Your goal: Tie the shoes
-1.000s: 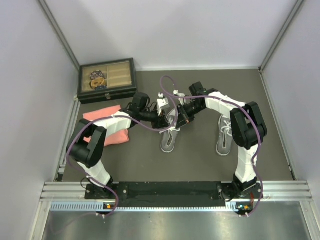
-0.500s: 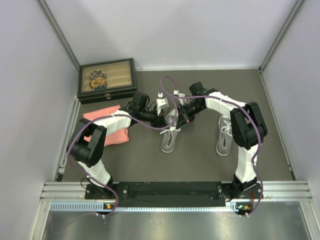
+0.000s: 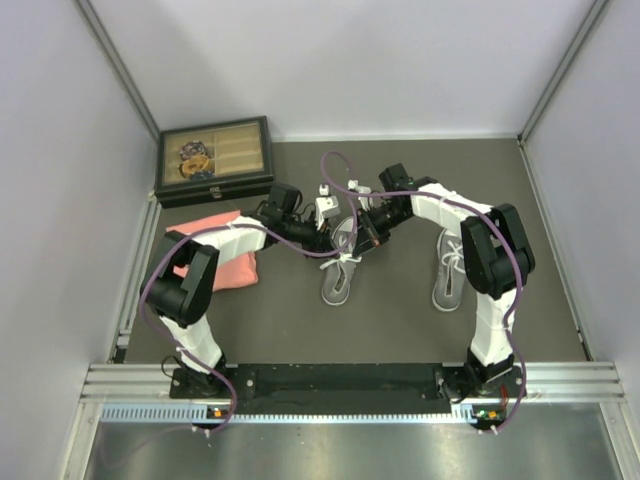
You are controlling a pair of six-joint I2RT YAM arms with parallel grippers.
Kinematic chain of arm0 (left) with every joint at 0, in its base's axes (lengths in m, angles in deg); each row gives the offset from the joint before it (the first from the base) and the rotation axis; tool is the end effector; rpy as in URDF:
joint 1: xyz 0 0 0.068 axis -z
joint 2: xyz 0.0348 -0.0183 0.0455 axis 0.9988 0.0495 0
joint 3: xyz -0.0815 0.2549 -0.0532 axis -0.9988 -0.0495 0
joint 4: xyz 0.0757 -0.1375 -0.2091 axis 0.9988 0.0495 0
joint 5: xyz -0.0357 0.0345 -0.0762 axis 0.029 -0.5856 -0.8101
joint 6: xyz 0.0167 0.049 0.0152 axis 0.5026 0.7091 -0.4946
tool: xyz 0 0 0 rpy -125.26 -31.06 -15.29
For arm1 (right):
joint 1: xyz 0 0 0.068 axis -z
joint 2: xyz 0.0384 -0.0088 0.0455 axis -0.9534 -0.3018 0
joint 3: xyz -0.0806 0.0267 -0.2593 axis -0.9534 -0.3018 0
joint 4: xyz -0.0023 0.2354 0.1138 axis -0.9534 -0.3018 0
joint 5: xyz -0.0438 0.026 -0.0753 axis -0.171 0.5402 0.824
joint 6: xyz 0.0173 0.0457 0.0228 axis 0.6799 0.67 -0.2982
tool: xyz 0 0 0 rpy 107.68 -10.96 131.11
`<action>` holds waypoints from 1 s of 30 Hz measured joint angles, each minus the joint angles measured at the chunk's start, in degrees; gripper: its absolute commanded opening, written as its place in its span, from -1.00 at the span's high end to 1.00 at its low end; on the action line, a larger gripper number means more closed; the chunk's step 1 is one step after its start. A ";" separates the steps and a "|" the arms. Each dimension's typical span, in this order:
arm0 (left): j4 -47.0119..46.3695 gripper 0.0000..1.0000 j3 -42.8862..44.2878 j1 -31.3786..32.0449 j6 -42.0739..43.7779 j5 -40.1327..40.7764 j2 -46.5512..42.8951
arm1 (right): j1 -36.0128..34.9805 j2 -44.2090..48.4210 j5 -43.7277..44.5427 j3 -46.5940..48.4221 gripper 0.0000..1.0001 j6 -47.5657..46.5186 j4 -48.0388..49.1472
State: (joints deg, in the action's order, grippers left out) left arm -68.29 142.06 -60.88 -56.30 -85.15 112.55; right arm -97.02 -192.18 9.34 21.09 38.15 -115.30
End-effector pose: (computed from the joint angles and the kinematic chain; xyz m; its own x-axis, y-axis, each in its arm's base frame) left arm 0.3118 -0.1857 0.1911 -0.3728 0.3991 -0.8377 0.9276 0.1832 -0.3256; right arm 0.3467 0.1883 0.1864 -0.7661 -0.4765 -0.4313 -0.6299 0.4235 0.6511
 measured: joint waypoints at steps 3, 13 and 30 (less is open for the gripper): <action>1.44 1.00 0.39 0.00 1.05 -0.04 0.52 | 0.00 0.00 0.00 0.02 1.00 0.00 0.00; 3.48 1.00 0.39 -1.27 3.28 -0.22 0.61 | 0.00 0.00 0.04 0.00 1.00 -0.04 0.04; 4.55 1.00 0.39 -2.21 4.33 -0.22 0.61 | 0.63 0.57 1.51 -1.55 1.00 -0.87 0.76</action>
State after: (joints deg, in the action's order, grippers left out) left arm -63.74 142.45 -63.09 -51.97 -85.37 113.16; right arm -96.38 -191.61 10.85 19.53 37.27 -114.54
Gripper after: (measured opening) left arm 0.019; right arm 0.005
